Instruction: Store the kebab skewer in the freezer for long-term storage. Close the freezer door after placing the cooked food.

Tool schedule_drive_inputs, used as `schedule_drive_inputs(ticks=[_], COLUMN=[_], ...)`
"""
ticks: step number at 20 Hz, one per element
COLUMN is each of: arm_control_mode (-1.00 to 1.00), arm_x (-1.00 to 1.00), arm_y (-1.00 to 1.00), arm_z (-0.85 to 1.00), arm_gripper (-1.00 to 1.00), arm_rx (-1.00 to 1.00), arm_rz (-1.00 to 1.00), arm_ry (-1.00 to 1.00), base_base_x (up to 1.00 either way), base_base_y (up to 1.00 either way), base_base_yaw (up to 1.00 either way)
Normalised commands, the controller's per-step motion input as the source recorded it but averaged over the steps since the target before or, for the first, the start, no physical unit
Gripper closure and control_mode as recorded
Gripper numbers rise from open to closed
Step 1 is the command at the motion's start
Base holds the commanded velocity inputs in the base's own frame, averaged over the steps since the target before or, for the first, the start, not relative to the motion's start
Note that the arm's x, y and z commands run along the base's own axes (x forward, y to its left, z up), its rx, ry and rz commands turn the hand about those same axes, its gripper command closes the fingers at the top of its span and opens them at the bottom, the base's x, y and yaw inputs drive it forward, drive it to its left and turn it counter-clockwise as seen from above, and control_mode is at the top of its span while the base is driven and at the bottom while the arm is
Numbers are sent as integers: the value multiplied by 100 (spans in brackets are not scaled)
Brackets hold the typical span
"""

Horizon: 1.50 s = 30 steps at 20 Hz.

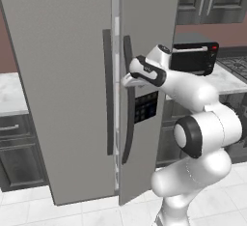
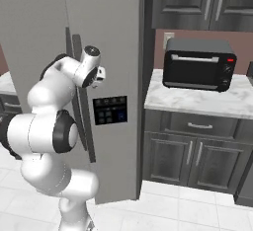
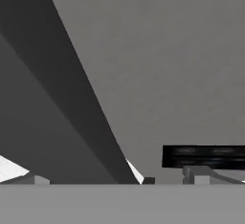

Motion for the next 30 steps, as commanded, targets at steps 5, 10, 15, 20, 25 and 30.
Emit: schedule_drive_inputs(ticks=[5, 10, 15, 20, 25, 30], arm_control_mode=[-100, -100, -100, -100, -100, -100], arm_x=[41, 42, 42, 38, 33, 32], arm_y=[3, 1, 0, 0, 0, 0], arm_z=[0, 0, 0, 0, 0, 0], arm_gripper=[-100, -100, -100, -100, -100, -100], arm_rx=[-4, -5, -6, -5, -4, -4], arm_rz=[-12, -12, -11, -10, -6, -5], arm_ry=[0, -2, -4, -7, -8, -8], base_base_x=[0, 0, 0, 0, 0, 0], base_base_y=[0, 0, 0, 0, 0, 0], base_base_yaw=[0, 0, 0, 0, 0, 0])
